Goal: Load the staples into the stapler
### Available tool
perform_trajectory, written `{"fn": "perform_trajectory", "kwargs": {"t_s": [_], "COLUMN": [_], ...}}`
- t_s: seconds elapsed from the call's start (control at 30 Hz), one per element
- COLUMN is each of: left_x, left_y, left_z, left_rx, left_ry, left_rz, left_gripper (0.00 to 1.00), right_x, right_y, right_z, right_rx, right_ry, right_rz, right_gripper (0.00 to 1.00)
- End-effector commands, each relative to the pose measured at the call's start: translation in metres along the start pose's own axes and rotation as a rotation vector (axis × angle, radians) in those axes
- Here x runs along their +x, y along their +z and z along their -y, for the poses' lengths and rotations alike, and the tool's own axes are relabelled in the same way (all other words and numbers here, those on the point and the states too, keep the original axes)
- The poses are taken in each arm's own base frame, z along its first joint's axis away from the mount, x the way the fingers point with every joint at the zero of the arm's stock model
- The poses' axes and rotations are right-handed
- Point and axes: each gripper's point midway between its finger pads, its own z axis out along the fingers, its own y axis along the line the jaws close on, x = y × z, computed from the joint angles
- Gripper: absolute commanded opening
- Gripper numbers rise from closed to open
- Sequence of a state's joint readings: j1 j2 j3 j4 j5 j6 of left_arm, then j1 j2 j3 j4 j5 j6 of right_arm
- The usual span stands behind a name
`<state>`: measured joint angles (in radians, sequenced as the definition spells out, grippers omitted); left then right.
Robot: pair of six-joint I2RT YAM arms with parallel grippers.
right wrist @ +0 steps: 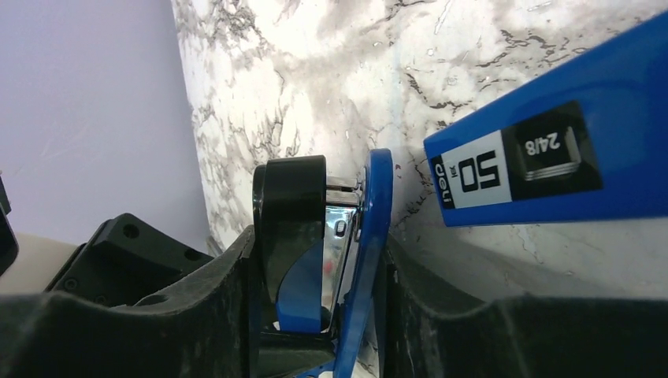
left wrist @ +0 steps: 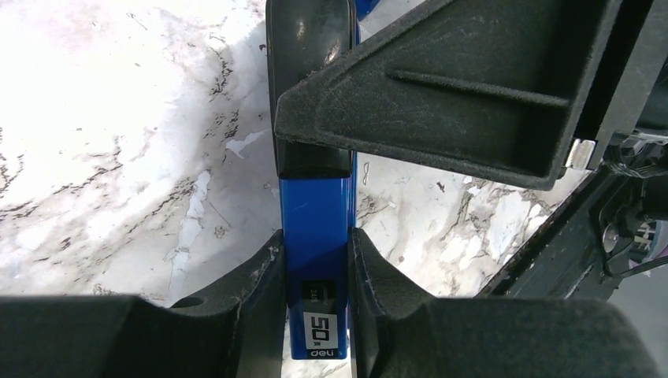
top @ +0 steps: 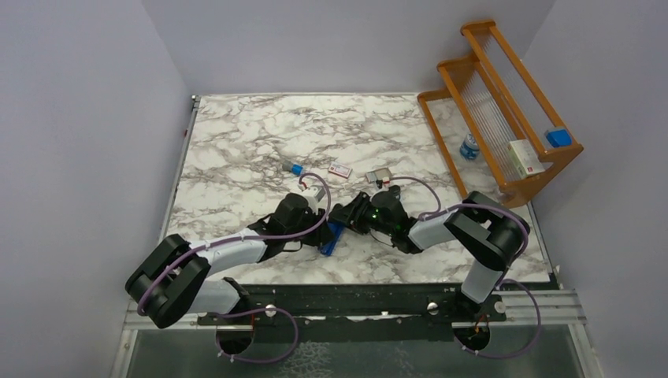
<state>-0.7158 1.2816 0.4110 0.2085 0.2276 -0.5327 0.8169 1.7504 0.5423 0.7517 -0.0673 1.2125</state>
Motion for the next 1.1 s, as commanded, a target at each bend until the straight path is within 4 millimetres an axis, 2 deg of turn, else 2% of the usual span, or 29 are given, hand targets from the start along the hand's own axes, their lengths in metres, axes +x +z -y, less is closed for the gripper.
{"fn": "perform_trajectory", "kwargs": {"t_s": [0.0,0.07,0.1,0.13,0.3,0.57,0.73,0.93,1.07], "left_x": [-0.008,-0.016,-0.02,-0.024,-0.041,-0.068,-0.069,-0.068,-0.076], "left_y": [0.0,-0.001,-0.002,-0.002,-0.005,-0.004,0.006,0.022,0.025], "left_z": [0.0,-0.003,-0.003,-0.004,-0.012,-0.028,-0.022,-0.037,-0.042], "left_rx": [-0.027,-0.057,-0.07,-0.082,-0.125,-0.188,-0.083,-0.073,-0.083], "left_ry": [0.074,0.107,0.124,0.141,0.217,0.459,0.659,0.809,0.817], "left_rz": [-0.012,-0.012,-0.009,-0.01,-0.021,-0.114,-0.2,-0.263,-0.242], "left_gripper": [0.0,0.0,0.0,0.0,0.0,0.0,0.1,0.13,0.23], "right_x": [-0.001,-0.002,-0.003,-0.004,-0.009,-0.022,-0.026,-0.038,-0.051], "right_y": [-0.003,-0.006,-0.009,-0.012,-0.031,-0.08,-0.105,-0.127,-0.141], "right_z": [0.008,0.005,0.004,0.004,0.0,0.003,-0.003,-0.014,-0.017], "right_rx": [0.005,-0.003,-0.003,0.001,0.004,0.013,-0.028,-0.037,-0.015], "right_ry": [-0.073,-0.082,-0.085,-0.086,-0.12,-0.23,-0.349,-0.445,-0.473], "right_rz": [0.024,0.031,0.035,0.042,0.065,0.146,0.175,0.235,0.292], "right_gripper": [0.37,0.77,0.92,0.95,0.98,0.97,0.97,0.97,0.97]}}
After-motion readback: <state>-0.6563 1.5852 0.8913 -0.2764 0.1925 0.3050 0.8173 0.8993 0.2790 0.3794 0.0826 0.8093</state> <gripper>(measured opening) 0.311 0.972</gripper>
